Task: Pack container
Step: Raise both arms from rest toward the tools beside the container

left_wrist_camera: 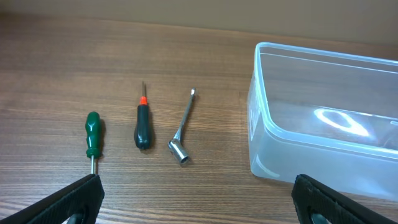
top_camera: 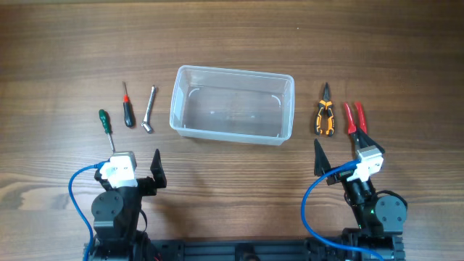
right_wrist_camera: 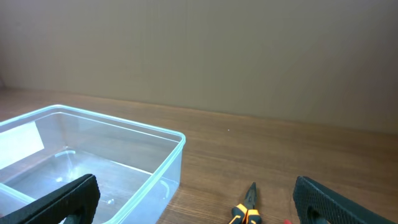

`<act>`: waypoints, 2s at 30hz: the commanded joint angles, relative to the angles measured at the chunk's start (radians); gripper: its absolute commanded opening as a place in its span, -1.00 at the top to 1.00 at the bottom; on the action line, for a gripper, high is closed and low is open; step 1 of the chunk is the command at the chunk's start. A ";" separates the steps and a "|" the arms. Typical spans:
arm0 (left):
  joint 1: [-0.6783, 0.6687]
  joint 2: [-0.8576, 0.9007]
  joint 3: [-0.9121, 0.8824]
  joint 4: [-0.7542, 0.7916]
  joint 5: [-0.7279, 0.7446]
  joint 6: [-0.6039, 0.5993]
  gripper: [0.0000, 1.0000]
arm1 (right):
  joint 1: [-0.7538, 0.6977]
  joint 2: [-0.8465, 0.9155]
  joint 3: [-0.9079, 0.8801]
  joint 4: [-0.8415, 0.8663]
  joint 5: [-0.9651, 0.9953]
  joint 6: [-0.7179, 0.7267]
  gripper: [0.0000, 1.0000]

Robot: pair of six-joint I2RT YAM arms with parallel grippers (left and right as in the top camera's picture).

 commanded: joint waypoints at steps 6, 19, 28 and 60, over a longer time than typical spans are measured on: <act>0.000 -0.008 -0.006 0.003 0.012 0.019 -0.99 | 0.002 -0.006 -0.001 0.005 -0.010 -0.005 -1.00; 0.000 -0.008 -0.006 0.003 0.012 0.019 -1.00 | 0.002 -0.006 -0.001 0.005 -0.010 -0.004 -0.99; 0.000 -0.008 -0.006 0.011 -0.011 0.023 -1.00 | 0.002 0.006 -0.001 0.003 -0.009 0.159 -0.99; 0.001 1.443 1.627 -0.629 0.143 0.095 -1.00 | 0.002 1.569 1.540 -1.032 0.235 -0.009 -1.00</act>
